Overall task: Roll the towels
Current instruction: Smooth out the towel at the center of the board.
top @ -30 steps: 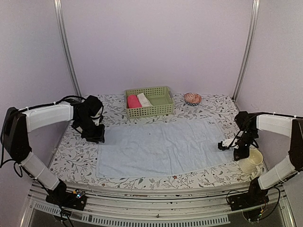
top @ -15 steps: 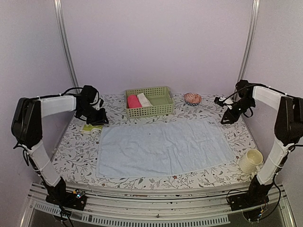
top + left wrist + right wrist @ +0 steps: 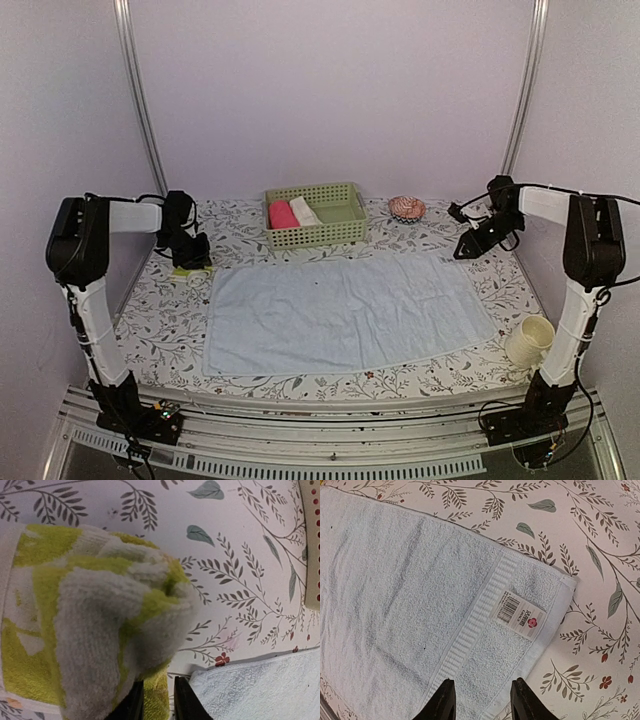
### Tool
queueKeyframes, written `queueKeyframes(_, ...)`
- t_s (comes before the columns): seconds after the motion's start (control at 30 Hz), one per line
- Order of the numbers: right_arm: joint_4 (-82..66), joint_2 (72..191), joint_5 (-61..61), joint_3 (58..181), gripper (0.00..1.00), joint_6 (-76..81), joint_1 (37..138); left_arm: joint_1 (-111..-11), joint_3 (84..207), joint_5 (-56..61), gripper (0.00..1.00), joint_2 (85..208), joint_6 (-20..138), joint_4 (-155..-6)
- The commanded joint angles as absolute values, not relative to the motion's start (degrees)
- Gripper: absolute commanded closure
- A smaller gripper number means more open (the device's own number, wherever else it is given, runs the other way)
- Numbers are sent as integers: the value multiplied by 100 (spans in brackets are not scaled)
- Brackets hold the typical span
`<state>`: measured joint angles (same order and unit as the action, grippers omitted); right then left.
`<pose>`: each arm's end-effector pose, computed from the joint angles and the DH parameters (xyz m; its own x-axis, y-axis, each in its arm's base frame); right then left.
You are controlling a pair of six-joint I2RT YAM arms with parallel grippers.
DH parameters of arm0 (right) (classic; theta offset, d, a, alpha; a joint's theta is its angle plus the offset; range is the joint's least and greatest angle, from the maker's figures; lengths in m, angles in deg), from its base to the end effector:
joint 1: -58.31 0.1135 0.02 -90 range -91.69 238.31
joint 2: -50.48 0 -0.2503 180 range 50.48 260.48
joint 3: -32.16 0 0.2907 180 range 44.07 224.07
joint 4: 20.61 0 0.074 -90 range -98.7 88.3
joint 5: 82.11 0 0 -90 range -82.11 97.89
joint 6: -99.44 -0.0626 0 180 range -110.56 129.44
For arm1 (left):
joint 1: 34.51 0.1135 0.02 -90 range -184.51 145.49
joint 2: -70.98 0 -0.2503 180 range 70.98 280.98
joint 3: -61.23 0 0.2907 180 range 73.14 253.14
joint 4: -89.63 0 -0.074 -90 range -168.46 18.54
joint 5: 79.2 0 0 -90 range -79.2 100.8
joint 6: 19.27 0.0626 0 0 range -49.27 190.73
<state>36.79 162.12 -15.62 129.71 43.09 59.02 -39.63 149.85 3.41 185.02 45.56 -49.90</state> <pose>0.4356 0.0304 0.1508 -0.7128 -0.5170 -0.4739 -0.6403 0.7555 0.1390 0.4376 -0.0473 0.0931 -0.8827 -0.3444 -0.3198 -0.2592 0.9244 -0.2800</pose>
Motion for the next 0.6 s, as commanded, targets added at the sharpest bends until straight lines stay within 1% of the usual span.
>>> queueKeyframes(0.0,3394,16511,-1579,13211,59,3963,5883,-3849,14839,297,77,18549,4591,-5132)
queueKeyframes(0.23,3329,16933,-1448,13647,58,3641,5883,-4256,14839,-143,74,18175,4819,-5393)
queueKeyframes(0.4,3310,17221,-1399,13876,56,3449,5884,-4352,14835,-396,66,18181,4888,-5445)
queueKeyframes(0.57,3212,17477,-1294,14106,52,3213,5881,-4393,14647,-423,59,18073,4972,-5524)
